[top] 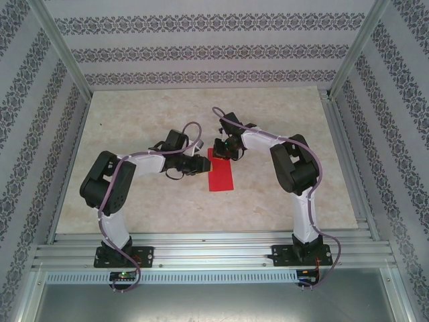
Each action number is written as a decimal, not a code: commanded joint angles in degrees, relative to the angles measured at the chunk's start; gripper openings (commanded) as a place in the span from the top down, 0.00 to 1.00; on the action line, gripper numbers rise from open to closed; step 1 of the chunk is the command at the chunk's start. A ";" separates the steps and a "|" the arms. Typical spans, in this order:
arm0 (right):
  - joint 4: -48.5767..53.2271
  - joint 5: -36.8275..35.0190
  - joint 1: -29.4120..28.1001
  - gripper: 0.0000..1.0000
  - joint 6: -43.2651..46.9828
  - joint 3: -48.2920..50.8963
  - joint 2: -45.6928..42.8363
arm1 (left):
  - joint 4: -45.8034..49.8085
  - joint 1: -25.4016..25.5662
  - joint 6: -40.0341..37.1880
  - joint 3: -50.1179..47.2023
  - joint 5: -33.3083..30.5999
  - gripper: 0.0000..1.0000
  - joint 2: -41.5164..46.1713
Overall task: Fold a paper plane with a square sheet of paper (fold left side to right side)
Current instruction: Hold the square sheet of paper at the center of the table.
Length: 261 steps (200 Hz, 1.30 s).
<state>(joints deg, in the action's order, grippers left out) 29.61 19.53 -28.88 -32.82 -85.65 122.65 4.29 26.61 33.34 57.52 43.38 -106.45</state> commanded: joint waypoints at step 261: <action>-2.51 -4.33 0.58 0.89 -4.48 28.97 -34.09 | 5.71 5.91 -4.25 2.50 -8.44 0.67 -8.60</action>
<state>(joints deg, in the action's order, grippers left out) 29.15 16.86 -27.55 -35.09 -60.05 91.72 6.26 30.89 30.70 61.41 39.46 -112.68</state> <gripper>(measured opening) 0.117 0.327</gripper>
